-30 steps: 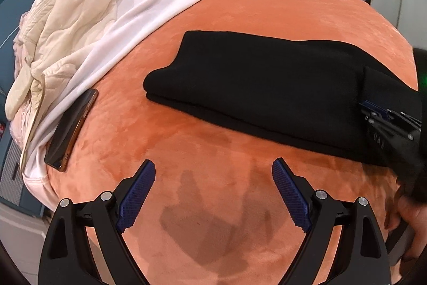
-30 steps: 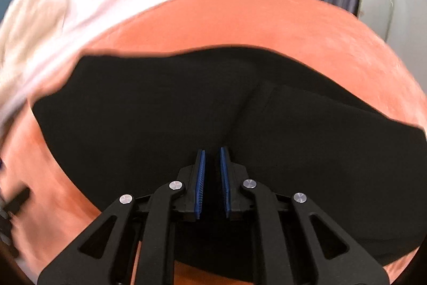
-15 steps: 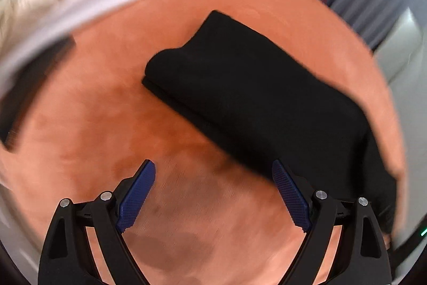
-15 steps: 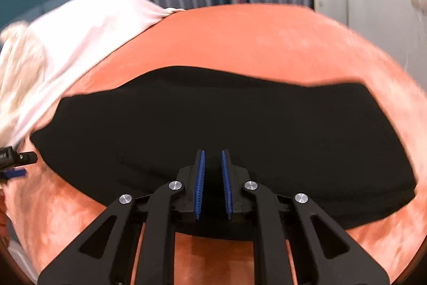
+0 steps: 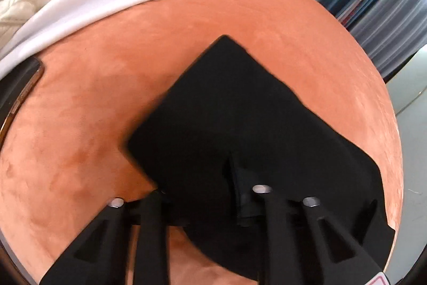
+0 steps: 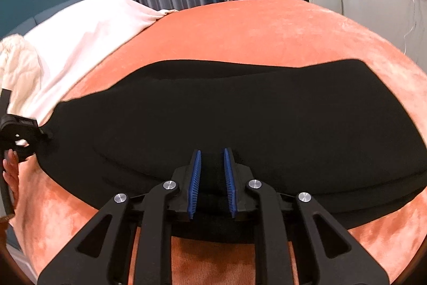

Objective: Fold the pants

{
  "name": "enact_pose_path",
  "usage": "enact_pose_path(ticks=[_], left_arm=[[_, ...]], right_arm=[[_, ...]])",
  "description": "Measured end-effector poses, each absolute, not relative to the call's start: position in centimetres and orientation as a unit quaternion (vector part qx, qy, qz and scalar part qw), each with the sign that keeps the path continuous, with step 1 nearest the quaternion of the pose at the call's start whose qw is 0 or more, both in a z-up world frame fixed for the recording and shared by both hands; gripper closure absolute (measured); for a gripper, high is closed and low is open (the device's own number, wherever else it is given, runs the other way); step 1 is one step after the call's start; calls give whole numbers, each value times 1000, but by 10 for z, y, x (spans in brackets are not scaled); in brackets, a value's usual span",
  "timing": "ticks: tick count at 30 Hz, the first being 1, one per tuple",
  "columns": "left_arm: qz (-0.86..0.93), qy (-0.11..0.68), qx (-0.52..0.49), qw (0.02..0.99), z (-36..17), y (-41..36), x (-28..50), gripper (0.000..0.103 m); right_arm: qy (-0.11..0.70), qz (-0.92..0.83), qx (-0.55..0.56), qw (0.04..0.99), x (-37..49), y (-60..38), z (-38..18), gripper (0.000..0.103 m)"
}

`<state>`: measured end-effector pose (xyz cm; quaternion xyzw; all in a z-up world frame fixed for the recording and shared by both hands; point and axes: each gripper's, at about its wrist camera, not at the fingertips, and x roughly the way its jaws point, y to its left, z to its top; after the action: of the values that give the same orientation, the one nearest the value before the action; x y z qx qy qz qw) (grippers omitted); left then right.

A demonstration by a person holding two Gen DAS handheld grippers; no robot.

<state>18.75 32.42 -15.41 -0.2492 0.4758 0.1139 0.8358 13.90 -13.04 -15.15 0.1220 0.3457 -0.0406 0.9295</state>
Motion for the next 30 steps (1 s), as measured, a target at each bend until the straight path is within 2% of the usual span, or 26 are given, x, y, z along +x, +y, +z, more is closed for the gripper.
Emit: enact_pose_path(ticks=[12, 18, 22, 24, 25, 27, 30], left_arm=[[66, 411, -185, 890, -67, 254, 176, 89], [-47, 390, -91, 915, -22, 129, 150, 88], [-111, 436, -10, 893, -54, 28, 146, 85], [-115, 470, 4, 875, -83, 3, 150, 84], [-106, 494, 0, 863, -101, -2, 153, 84], [-98, 499, -10, 861, -115, 1, 150, 81], [-99, 481, -14, 871, -108, 5, 143, 75]], right_arm=[[332, -7, 183, 925, 139, -148, -158, 86], [322, 11, 219, 921, 138, -158, -161, 86], [300, 15, 263, 917, 126, -175, -154, 84], [275, -19, 278, 920, 105, -190, -143, 58], [259, -40, 273, 926, 89, -201, -135, 39], [247, -66, 233, 938, 68, -214, -125, 38], [254, -96, 166, 948, 41, -236, -115, 38]])
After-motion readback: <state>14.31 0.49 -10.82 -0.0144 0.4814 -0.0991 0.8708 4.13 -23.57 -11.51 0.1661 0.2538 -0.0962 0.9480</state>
